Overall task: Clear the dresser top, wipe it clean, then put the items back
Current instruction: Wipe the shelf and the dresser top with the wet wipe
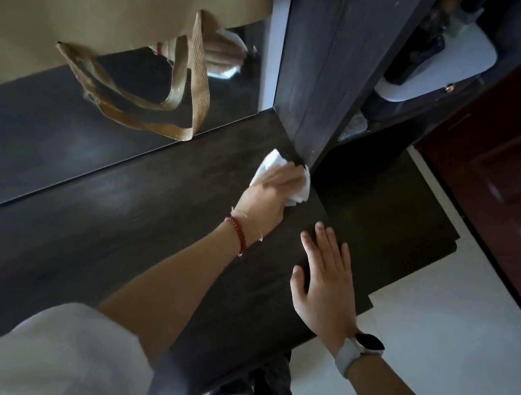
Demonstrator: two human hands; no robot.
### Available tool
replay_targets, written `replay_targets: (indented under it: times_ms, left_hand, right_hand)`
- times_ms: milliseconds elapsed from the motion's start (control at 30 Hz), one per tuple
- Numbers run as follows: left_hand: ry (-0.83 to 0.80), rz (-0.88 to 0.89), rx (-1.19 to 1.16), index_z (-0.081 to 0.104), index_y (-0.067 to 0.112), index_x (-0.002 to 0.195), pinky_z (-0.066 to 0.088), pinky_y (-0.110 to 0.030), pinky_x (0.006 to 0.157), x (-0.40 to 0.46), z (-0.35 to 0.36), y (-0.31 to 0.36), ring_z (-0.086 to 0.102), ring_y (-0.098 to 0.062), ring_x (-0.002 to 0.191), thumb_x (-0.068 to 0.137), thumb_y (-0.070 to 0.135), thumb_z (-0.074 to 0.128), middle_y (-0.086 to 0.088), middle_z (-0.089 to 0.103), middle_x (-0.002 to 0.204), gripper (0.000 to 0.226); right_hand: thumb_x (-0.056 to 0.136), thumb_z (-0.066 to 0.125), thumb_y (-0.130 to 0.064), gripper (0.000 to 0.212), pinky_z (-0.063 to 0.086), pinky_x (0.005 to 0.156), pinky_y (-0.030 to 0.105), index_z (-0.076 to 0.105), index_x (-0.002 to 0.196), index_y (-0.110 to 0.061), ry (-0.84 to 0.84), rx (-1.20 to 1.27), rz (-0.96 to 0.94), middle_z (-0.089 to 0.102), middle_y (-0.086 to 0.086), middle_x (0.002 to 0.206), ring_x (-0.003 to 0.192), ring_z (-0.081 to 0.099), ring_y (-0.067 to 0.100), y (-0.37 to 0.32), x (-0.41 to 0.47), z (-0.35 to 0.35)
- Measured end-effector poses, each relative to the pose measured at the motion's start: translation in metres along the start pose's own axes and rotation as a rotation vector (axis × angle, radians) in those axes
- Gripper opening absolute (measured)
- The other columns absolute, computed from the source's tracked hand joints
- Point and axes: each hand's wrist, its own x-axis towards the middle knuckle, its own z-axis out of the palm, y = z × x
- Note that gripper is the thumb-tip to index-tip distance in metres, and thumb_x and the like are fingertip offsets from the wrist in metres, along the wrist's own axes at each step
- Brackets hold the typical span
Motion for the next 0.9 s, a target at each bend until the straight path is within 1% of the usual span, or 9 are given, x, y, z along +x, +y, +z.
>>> replay_targets:
  times_ms: [133,233,300,433,567,633,733,800,900]
  left_hand:
    - [0.04,-0.03,-0.082,0.068,0.007,0.104,0.051,-0.042,0.088,-0.017,0.002,0.007,0.048,-0.039,0.117,0.076,-0.008,0.056,-0.02,0.059,0.117,0.033]
    - [0.125,0.058,0.012,0.066,0.016,0.099,0.054,-0.041,0.073,-0.022,0.0,0.001,0.044,-0.035,0.107,0.075,0.002,0.059,-0.003,0.045,0.106,0.029]
    - [0.109,0.125,0.109,0.062,0.016,0.107,0.055,-0.041,0.077,-0.03,0.0,-0.002,0.041,-0.027,0.104,0.08,0.017,0.053,0.001,0.041,0.104,0.028]
    - [-0.093,0.218,0.377,0.05,0.011,0.126,0.039,-0.05,0.102,-0.038,-0.002,-0.003,0.048,-0.033,0.121,0.085,0.033,0.033,-0.013,0.056,0.125,0.049]
    - [-0.324,0.179,0.487,0.019,0.018,0.143,0.012,-0.043,0.114,-0.017,-0.008,0.005,0.014,-0.029,0.141,0.086,0.041,0.009,-0.011,0.022,0.151,0.063]
    - [-0.352,0.12,0.517,0.007,0.022,0.144,0.004,-0.044,0.115,-0.015,-0.001,0.015,0.002,-0.029,0.142,0.093,0.04,0.014,-0.01,0.009,0.155,0.055]
    - [-0.412,0.203,0.55,0.0,0.026,0.143,0.004,-0.047,0.115,-0.044,0.013,0.028,-0.001,-0.029,0.142,0.094,0.04,0.016,-0.009,0.004,0.155,0.054]
    - [-0.42,0.268,0.525,0.005,0.026,0.142,0.009,-0.049,0.115,-0.075,0.022,0.041,0.007,-0.031,0.141,0.09,0.043,0.011,-0.01,0.013,0.154,0.055]
    - [-0.438,0.359,0.533,0.022,0.025,0.139,0.023,-0.05,0.109,-0.113,0.036,0.063,0.028,-0.03,0.136,0.087,0.041,0.018,-0.008,0.034,0.147,0.055]
  right_hand:
    - [0.083,0.036,-0.031,0.052,0.02,0.11,0.045,0.043,0.132,-0.013,-0.001,0.0,0.002,0.039,0.014,0.144,0.136,0.027,0.025,0.0,0.001,0.0]
    - [0.083,0.036,-0.03,0.052,0.02,0.11,0.045,0.045,0.13,-0.012,0.01,0.012,0.003,0.04,0.014,0.143,0.135,0.03,0.027,-0.001,0.001,0.0]
    - [0.082,0.036,-0.03,0.051,0.021,0.11,0.045,0.046,0.129,-0.012,0.016,0.021,0.007,0.041,0.014,0.143,0.135,0.032,0.027,-0.002,0.001,0.0]
    - [0.084,0.036,-0.028,0.05,0.021,0.109,0.046,0.047,0.129,-0.011,0.011,0.038,-0.01,0.043,0.016,0.141,0.133,0.034,0.029,0.001,0.0,-0.001]
    - [0.086,0.034,-0.022,0.047,0.022,0.109,0.046,0.048,0.129,-0.009,0.012,0.05,-0.018,0.044,0.016,0.14,0.133,0.034,0.028,0.005,-0.009,-0.005]
    - [0.086,0.033,-0.021,0.047,0.022,0.108,0.046,0.049,0.128,-0.008,0.015,0.077,0.023,0.045,0.015,0.14,0.133,0.033,0.027,0.006,-0.023,-0.006]
    - [0.087,0.031,-0.02,0.046,0.022,0.107,0.043,0.048,0.128,-0.007,0.033,0.186,0.137,0.045,0.014,0.14,0.133,0.031,0.024,0.01,-0.053,-0.007]
    - [0.089,0.034,-0.016,0.044,0.025,0.107,0.042,0.044,0.131,-0.007,0.064,0.292,0.233,0.043,0.015,0.141,0.133,0.028,0.023,0.014,-0.072,-0.01]
    - [0.09,0.044,-0.003,0.047,0.03,0.106,0.035,0.037,0.136,-0.008,0.101,0.414,0.346,0.037,0.013,0.145,0.133,0.024,0.016,0.014,-0.093,-0.018]
